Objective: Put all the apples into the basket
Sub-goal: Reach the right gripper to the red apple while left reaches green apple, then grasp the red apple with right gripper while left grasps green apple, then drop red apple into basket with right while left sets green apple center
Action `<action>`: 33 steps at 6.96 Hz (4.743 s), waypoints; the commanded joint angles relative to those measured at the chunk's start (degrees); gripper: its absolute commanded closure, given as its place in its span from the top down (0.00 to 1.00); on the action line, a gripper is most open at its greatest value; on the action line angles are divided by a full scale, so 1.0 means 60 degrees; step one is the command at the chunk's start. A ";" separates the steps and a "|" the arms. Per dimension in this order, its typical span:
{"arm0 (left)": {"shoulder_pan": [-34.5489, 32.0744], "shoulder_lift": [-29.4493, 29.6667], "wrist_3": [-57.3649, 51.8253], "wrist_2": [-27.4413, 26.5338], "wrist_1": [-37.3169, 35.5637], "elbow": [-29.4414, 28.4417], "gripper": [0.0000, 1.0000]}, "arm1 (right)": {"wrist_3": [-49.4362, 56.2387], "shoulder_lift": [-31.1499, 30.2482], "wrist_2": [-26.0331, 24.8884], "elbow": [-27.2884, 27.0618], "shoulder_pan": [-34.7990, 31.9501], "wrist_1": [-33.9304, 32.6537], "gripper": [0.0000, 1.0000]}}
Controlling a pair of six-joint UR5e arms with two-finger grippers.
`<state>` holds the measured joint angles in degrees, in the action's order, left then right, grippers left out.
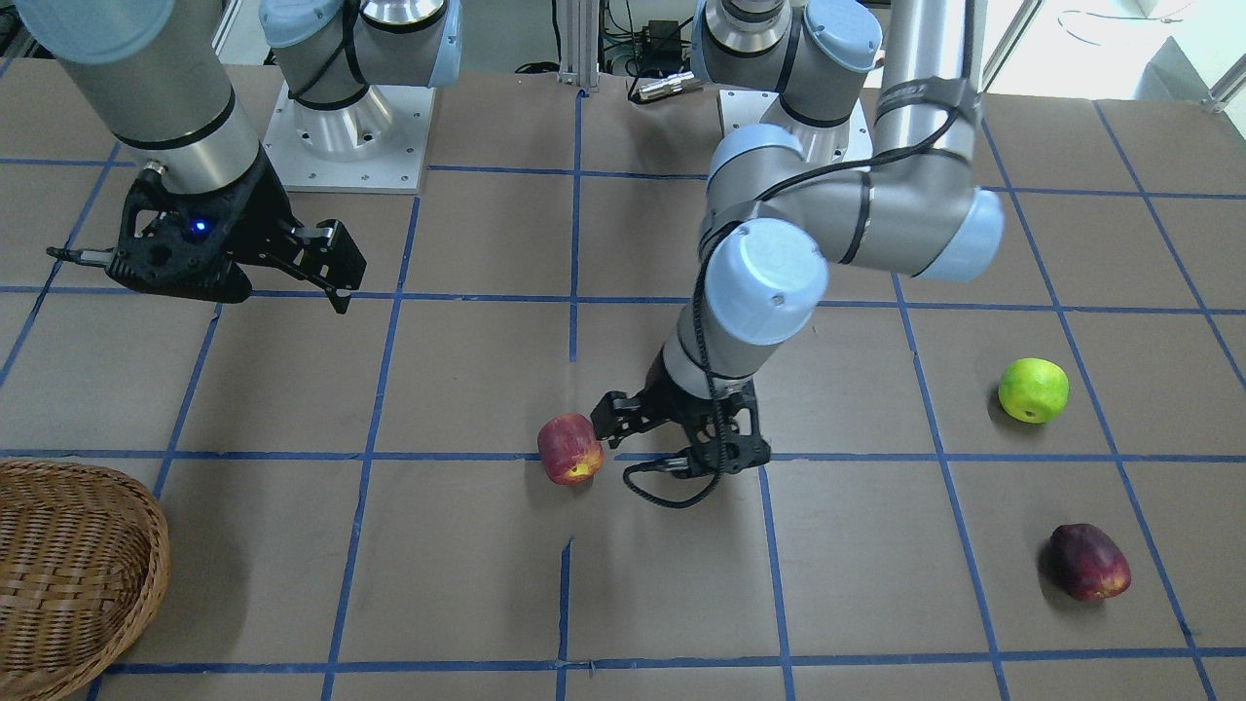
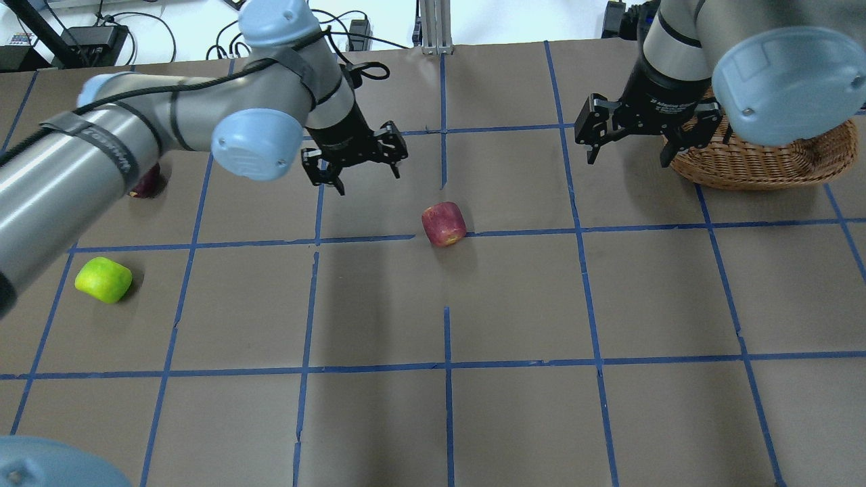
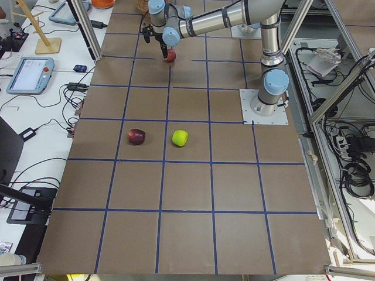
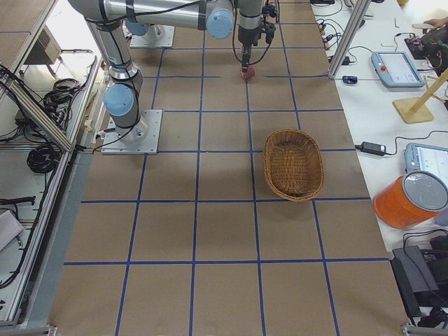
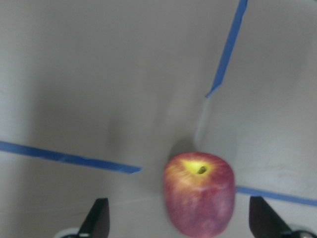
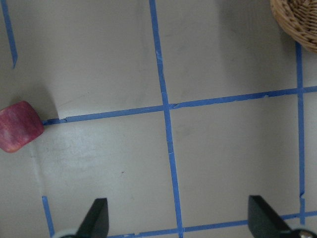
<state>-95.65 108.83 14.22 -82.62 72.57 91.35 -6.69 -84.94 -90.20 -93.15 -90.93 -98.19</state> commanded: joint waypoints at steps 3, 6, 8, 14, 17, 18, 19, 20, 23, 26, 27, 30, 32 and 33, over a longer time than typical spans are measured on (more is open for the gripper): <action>0.4226 -0.1599 -0.8474 -0.0967 0.1571 0.0476 1.00 | 0.0453 0.1790 0.0019 0.0071 -0.2491 -0.2028 1.00; 0.6882 -0.1017 -1.2001 -0.0923 0.0202 0.1571 1.00 | 0.1071 0.2728 0.0765 0.0072 -0.3242 -0.3303 1.00; 0.7269 -0.0417 -1.2433 -0.0952 -0.2618 0.2874 1.00 | 0.1086 0.3504 0.0751 0.0042 -0.3507 -0.4066 1.00; 0.7270 0.0479 -1.2099 -0.2299 -0.3336 0.3452 0.76 | 0.1116 0.4313 0.0663 0.0057 -0.3522 -0.4186 1.00; 0.6601 0.0319 -0.9985 -0.2227 -0.1885 0.2099 0.29 | 0.1131 0.4665 0.0620 0.0086 -0.3522 -0.4771 1.00; 0.5682 0.0203 -0.8160 -0.2183 -0.0334 0.1103 0.29 | 0.1116 0.4592 0.0605 0.0159 -0.3508 -0.4758 1.00; 0.4513 0.0114 -0.6169 -0.1776 0.1175 0.0252 0.29 | 0.1101 0.4621 0.0547 0.0247 -0.3508 -0.4801 1.00; 0.3486 0.0229 -0.4279 -0.1134 0.1872 -0.0409 0.30 | 0.1101 0.4665 0.0532 0.0247 -0.3508 -0.4830 0.59; 0.1547 0.0494 -0.0809 0.0057 0.1674 -0.0577 0.30 | 0.1116 0.4345 0.0502 0.0306 -0.3187 -0.4611 0.00; -0.1231 0.1542 0.3867 0.1051 -0.1649 -0.0431 0.30 | 0.1683 0.2839 -0.0069 0.0393 -0.0471 -0.3441 0.00; -0.1937 0.2260 0.4436 0.0997 -0.2623 -0.0314 0.31 | 0.1745 0.2616 -0.0112 0.0626 0.0250 -0.3265 0.00; -0.2164 0.2560 0.3989 0.0894 -0.3219 0.0331 1.00 | 0.4430 0.3007 -0.0671 0.1358 0.2750 -0.3351 0.00; -0.1902 0.1977 0.3900 0.0456 -0.2725 0.0055 1.00 | 0.5913 0.4014 -0.0771 0.2410 0.3959 -0.3380 0.00; -0.1378 0.1510 0.3842 0.0483 -0.1880 -0.0324 1.00 | 0.6123 0.4412 -0.0743 0.2807 0.4369 -0.3352 0.00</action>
<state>-106.68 120.81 37.63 -79.38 56.70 91.41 26.88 -61.84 -94.59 -79.65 -68.27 -118.40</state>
